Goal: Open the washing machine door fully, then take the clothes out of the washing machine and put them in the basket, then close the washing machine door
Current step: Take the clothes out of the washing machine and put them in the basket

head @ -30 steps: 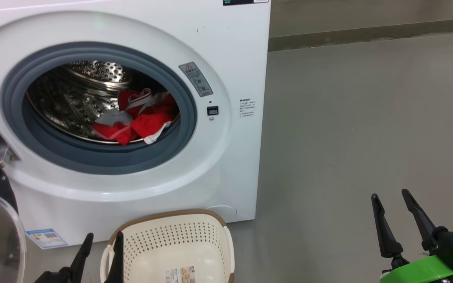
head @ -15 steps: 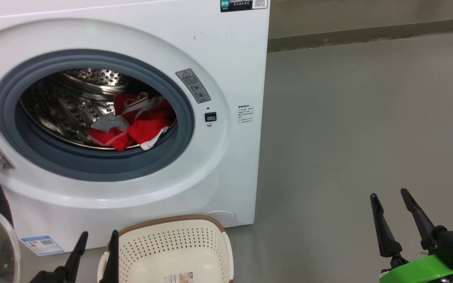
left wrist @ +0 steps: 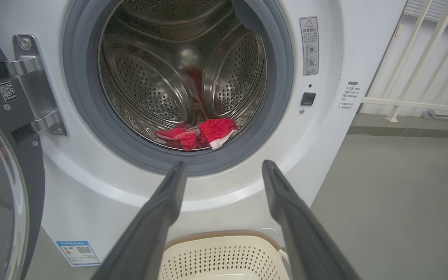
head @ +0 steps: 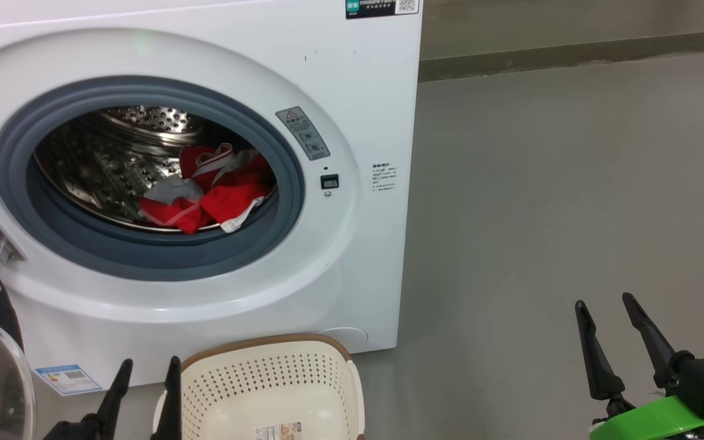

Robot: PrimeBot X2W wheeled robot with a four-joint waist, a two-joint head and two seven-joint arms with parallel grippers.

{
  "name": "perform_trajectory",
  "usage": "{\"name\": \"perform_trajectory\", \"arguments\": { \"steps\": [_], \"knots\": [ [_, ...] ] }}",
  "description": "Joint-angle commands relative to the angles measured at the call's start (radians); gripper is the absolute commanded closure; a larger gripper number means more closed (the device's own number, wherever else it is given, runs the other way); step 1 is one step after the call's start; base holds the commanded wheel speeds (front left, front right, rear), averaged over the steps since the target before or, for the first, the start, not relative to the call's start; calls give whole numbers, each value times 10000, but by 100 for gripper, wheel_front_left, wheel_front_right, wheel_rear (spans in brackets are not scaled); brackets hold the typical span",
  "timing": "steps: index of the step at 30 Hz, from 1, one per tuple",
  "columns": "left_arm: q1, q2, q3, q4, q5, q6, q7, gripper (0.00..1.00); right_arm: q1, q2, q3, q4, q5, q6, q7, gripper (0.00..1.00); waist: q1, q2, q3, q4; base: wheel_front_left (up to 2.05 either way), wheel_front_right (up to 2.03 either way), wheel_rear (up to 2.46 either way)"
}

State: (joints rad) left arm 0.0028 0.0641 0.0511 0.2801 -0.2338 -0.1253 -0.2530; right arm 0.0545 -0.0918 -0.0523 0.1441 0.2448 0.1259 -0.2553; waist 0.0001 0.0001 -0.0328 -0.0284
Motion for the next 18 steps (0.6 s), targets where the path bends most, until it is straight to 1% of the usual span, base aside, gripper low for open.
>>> {"name": "perform_trajectory", "arguments": {
  "steps": [1, 9, 13, 18],
  "knots": [
    [-313, 83, 419, -292, 151, -48, -88, 0, -363, -207, 223, -265, -21, 48, -65, 0, -1, -1, 23, 20, 0, 0, 0],
    [-559, -33, 630, -245, -78, -40, -88, 0, -389, -212, 189, -281, -21, 48, -65, 0, -1, -1, 133, 170, 0, 0, 0],
    [-918, -52, 638, -127, 3, 16, -88, 0, -459, -202, 188, -287, -49, 48, -65, 0, -1, -1, 257, 281, 0, 0, 0],
    [-1415, -71, 632, 50, -207, -1, -88, 0, -625, -198, 259, -298, -56, 48, -65, 0, -1, -1, 490, 329, 0, 0, 0]
  ]
}}
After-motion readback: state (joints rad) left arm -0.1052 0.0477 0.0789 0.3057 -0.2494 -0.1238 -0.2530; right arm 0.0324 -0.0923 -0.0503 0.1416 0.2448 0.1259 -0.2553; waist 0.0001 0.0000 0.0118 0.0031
